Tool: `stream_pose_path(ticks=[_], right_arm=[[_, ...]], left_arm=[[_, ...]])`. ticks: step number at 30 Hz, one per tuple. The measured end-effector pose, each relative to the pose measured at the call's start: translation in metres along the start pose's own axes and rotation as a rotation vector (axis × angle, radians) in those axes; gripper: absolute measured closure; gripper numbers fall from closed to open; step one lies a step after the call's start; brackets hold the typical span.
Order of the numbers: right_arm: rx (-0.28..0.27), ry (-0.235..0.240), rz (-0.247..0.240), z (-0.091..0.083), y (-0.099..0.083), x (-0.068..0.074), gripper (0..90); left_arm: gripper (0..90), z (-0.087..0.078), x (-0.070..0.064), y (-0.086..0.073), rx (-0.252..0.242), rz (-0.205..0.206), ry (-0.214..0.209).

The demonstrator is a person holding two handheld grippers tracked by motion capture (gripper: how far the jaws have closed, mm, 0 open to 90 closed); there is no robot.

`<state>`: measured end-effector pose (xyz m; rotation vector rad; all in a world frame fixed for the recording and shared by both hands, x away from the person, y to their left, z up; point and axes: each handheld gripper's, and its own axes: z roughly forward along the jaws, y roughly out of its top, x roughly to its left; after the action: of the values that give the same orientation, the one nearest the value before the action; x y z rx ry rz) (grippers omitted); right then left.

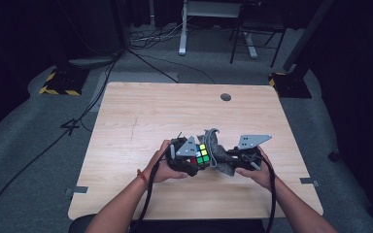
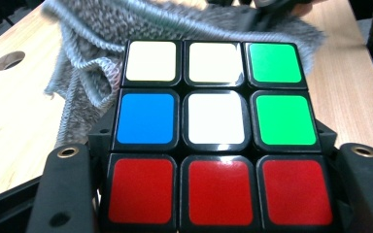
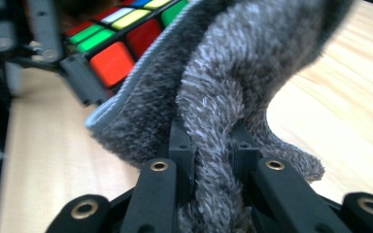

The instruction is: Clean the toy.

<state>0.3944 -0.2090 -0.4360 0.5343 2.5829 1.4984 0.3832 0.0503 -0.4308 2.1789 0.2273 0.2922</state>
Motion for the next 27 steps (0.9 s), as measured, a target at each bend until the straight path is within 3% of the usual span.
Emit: stream_pose_path(ticks=[1, 4, 8, 11, 13, 19, 22, 24, 27], right_arm=[[-0.016, 0.031, -0.011, 0.000, 0.002, 0.003, 77.3], [-0.016, 0.032, -0.050, 0.002, 0.006, 0.011, 77.0], [-0.063, 0.074, -0.041, 0.000, 0.006, 0.009, 76.9], [-0.063, 0.085, -0.053, 0.001, 0.007, 0.013, 77.0], [-0.039, 0.058, -0.086, 0.002, 0.009, 0.018, 77.0], [-0.064, 0.054, -0.076, -0.001, 0.011, 0.017, 77.0], [-0.034, 0.025, -0.082, -0.001, 0.010, 0.015, 77.1], [0.014, -0.001, -0.063, 0.003, 0.003, 0.009, 77.1], [0.046, 0.009, -0.033, 0.007, -0.004, 0.003, 77.1]], left_arm=[[33.4, 0.001, 0.000, 0.000, 0.002, 0.004, 0.005], [33.2, 0.002, 0.000, -0.002, 0.007, -0.004, -0.007], [31.6, 0.005, -0.002, -0.001, 0.018, -0.001, 0.002], [33.1, 0.010, -0.006, -0.001, 0.055, 0.025, -0.004], [33.4, 0.012, -0.006, -0.001, 0.060, 0.030, -0.006], [33.5, 0.009, -0.004, 0.001, 0.041, 0.029, -0.002], [33.6, 0.004, -0.004, 0.003, 0.031, 0.036, 0.002], [33.6, -0.001, -0.002, 0.004, 0.000, 0.022, 0.004], [33.6, -0.007, -0.001, 0.005, -0.029, 0.018, 0.014]])
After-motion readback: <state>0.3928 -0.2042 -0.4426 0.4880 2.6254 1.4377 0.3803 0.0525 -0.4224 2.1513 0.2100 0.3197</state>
